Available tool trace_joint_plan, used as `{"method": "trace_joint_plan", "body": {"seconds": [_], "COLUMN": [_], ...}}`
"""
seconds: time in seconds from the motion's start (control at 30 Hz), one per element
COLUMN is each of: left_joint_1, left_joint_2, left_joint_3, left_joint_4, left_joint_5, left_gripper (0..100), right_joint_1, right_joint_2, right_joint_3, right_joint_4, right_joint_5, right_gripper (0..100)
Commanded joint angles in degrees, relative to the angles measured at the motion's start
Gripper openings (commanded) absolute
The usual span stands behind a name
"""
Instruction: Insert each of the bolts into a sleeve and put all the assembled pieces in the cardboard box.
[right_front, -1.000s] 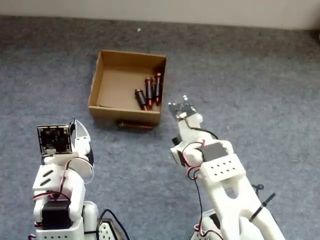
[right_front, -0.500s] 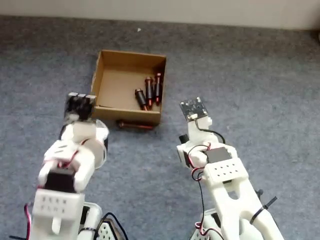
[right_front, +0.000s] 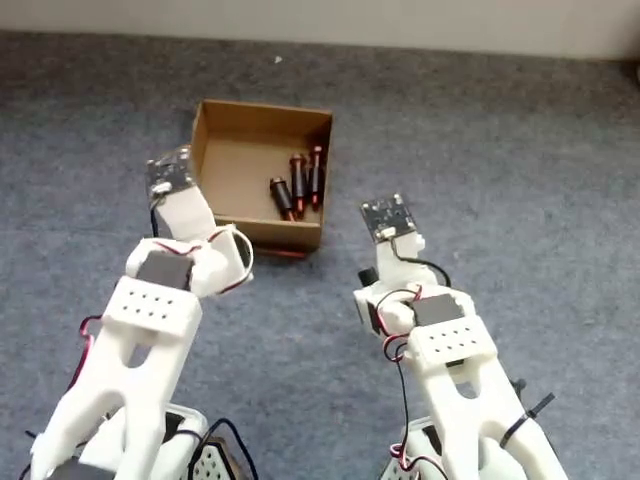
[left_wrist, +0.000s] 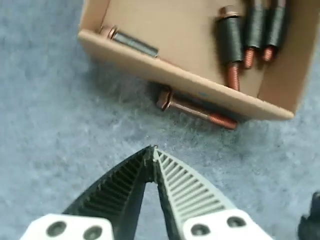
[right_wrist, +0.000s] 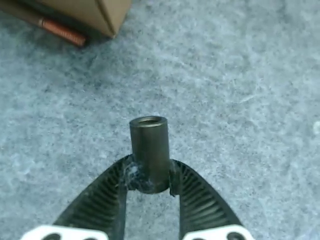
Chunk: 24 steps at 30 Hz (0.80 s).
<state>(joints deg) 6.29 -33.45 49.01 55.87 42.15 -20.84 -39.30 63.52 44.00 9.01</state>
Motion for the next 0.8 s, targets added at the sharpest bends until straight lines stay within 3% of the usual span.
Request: {"method": "trace_joint_plan", "body": {"seconds": [0.0,0.13,0.3,0.77], "left_joint_1": [1.63,4.79,6.81,3.21], "left_joint_2": [2.86,6.37,12.62,31.87], "left_joint_3": [-4.0,-5.58,-9.54,-21.85], "left_joint_4": [-0.35,-0.35,-0.26,-0.35], "left_joint_5": [9.49,15.3,21.01,22.77], "left_gripper": [4,5,21,19], "right_joint_1": [0.66,0.66,0.66,0.66], "right_joint_2": [-1.89,-1.89,-1.89,-1.89], "right_joint_3": [-0.66,-0.66,-0.57,-0.57], "right_joint_4": [-1.19,-1.19,-1.01,-0.92], "right_joint_5": [-0.53,-0.53,-0.53,-0.53], "right_gripper": [0.5,0.5,0.5,0.5]}}
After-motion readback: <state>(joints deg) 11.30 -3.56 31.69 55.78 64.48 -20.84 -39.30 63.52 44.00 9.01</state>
